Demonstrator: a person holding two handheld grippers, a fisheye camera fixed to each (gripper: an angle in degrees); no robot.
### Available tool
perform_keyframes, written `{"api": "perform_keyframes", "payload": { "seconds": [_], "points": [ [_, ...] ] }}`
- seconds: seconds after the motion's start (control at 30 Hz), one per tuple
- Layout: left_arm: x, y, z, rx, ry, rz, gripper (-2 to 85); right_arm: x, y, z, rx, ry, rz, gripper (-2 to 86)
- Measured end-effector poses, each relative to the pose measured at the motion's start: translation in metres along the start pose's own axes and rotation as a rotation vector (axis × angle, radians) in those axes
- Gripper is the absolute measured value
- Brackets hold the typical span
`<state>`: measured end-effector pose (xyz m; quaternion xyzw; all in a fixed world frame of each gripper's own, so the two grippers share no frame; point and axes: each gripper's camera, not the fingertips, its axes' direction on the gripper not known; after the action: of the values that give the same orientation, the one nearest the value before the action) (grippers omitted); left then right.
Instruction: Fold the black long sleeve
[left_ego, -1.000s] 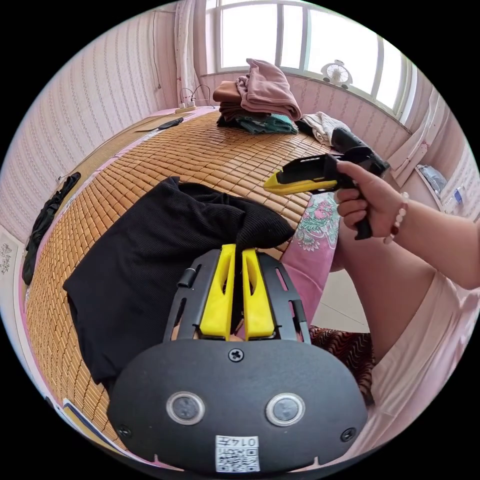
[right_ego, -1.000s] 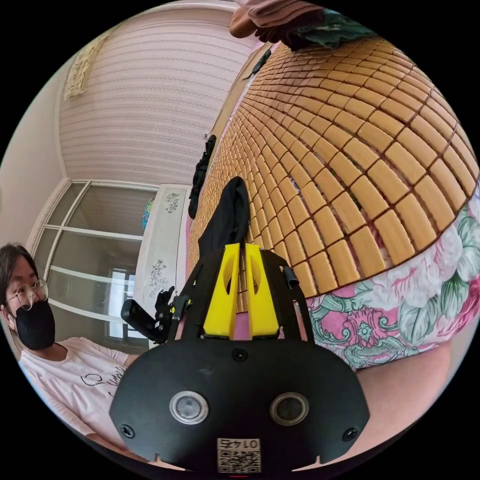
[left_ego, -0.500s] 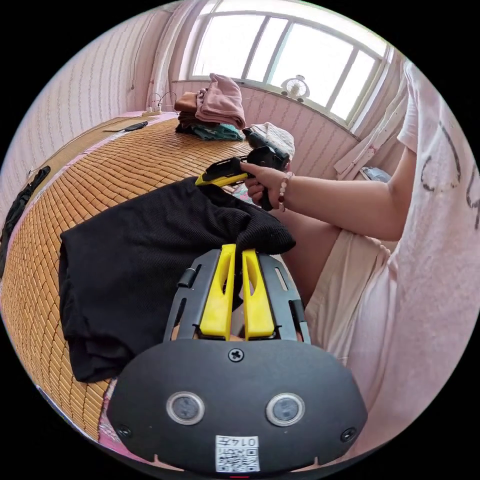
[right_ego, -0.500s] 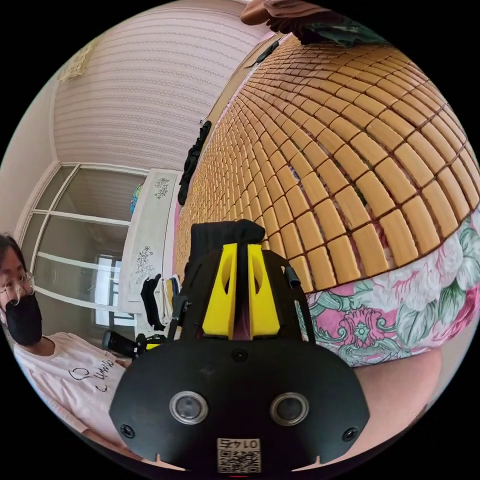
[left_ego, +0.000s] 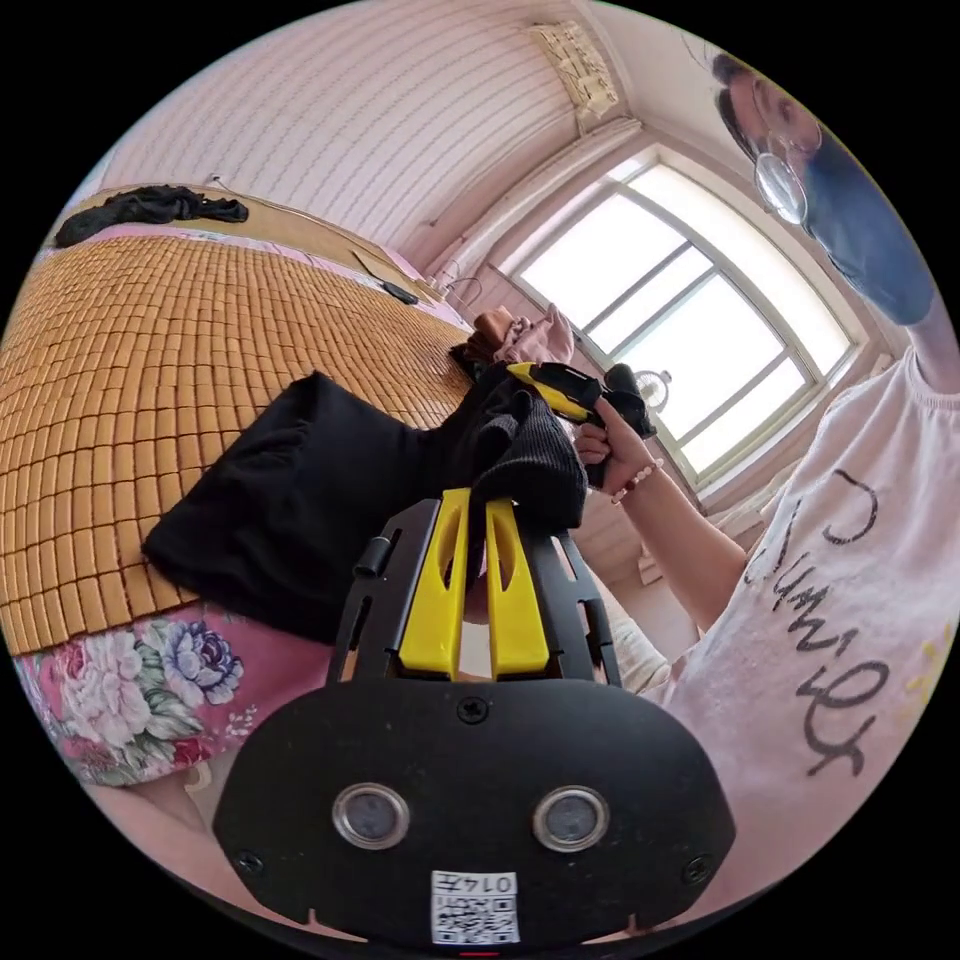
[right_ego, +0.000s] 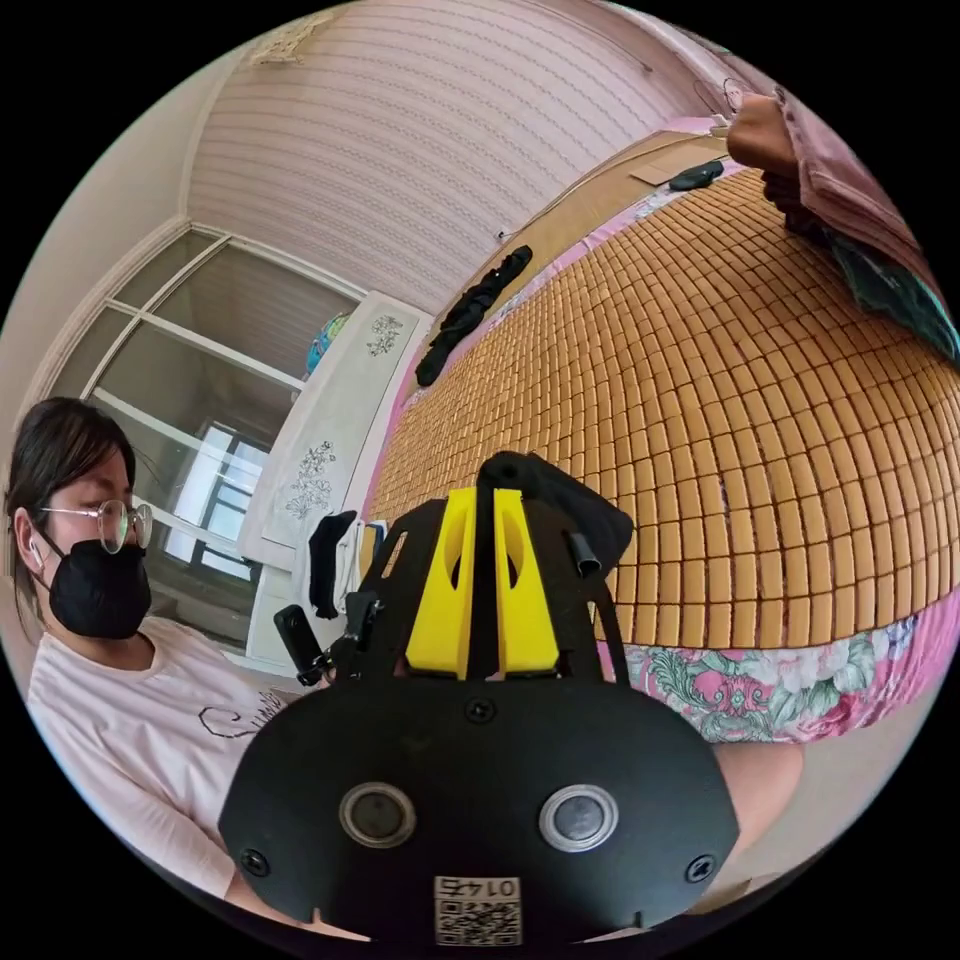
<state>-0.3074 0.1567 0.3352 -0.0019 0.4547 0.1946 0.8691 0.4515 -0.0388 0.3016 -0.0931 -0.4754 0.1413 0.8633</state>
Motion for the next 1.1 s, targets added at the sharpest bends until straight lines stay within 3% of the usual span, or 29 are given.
{"api": "perform_keyframes", "payload": {
  "seconds": [0.1, 0.17, 0.23, 0.33, 0.5, 0.67, 0.77, 0.87, 0.93, 1.1],
  "points": [
    [-0.040, -0.004, -0.019, -0.020, -0.177, -0.144, 0.9, -0.025, -0.027, 0.074, -0.096, 0.082, -0.056, 1.8],
    [-0.063, -0.006, -0.023, -0.057, -0.217, -0.198, 1.1, -0.033, -0.034, 0.129, -0.180, 0.249, -0.051, 2.1],
    [-0.083, -0.007, -0.031, -0.078, -0.256, -0.262, 1.7, -0.042, -0.032, 0.154, -0.221, 0.277, -0.065, 2.5],
    [-0.102, -0.009, -0.050, -0.071, -0.306, -0.318, 2.5, -0.059, -0.026, 0.167, -0.209, 0.254, -0.132, 3.4],
    [-0.107, -0.017, -0.058, -0.052, -0.401, -0.327, 7.3, -0.073, -0.030, 0.183, -0.252, 0.393, -0.255, 7.9],
    [-0.112, -0.022, -0.037, -0.065, -0.401, -0.343, 13.4, -0.075, -0.034, 0.251, -0.504, 0.480, -0.340, 15.7],
    [-0.111, -0.024, -0.026, -0.079, -0.363, -0.356, 14.3, -0.079, -0.023, 0.291, -0.647, 0.465, -0.373, 15.2],
    [-0.100, -0.026, -0.017, -0.139, -0.363, -0.290, 12.9, -0.097, -0.005, 0.309, -0.654, 0.582, -0.484, 12.4],
    [-0.097, -0.023, -0.010, -0.203, -0.362, -0.264, 7.5, -0.108, 0.005, 0.312, -0.651, 0.549, -0.532, 8.6],
    [-0.101, -0.005, -0.032, -0.148, -0.295, -0.350, 3.3, -0.125, 0.027, 0.303, -0.602, 0.542, -0.506, 6.2]
  ]
}}
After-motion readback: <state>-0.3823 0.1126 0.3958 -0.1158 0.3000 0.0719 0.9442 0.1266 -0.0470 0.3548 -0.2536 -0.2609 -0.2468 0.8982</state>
